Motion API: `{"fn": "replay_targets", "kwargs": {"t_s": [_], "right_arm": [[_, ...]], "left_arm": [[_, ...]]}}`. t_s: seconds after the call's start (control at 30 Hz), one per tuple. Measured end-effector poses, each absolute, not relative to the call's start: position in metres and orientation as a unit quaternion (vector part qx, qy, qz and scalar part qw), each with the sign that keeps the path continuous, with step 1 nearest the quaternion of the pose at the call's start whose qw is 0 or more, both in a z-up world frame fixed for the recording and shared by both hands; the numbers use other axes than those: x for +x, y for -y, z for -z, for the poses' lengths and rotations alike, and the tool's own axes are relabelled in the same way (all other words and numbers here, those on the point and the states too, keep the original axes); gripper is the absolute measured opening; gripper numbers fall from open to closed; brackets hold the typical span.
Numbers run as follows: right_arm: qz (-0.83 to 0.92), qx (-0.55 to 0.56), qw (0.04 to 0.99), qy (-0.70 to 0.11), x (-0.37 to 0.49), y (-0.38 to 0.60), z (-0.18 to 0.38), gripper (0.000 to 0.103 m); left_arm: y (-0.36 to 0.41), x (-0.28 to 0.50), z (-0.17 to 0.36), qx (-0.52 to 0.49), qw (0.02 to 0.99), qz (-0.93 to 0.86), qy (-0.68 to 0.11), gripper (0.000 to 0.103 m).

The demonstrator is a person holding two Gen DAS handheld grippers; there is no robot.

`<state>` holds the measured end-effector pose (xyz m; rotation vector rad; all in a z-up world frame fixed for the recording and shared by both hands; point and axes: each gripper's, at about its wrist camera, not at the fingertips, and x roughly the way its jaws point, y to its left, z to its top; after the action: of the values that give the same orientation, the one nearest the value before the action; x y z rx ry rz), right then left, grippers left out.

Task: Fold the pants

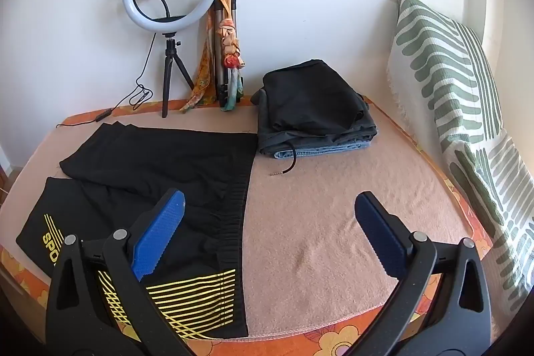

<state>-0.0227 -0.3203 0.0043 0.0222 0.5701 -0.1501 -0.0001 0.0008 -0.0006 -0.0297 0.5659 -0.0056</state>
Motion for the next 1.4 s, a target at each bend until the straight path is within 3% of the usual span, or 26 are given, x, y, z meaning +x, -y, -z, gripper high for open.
{"fn": "replay_targets", "kwargs": {"t_s": [1.4], "right_arm": [[0.071, 0.009, 0.959, -0.274, -0.024, 0.317, -0.007, 0.103]], "left_arm": [[0.004, -0.006, -0.014, -0.004, 0.968, -0.014, -0.250, 0.103]]}}
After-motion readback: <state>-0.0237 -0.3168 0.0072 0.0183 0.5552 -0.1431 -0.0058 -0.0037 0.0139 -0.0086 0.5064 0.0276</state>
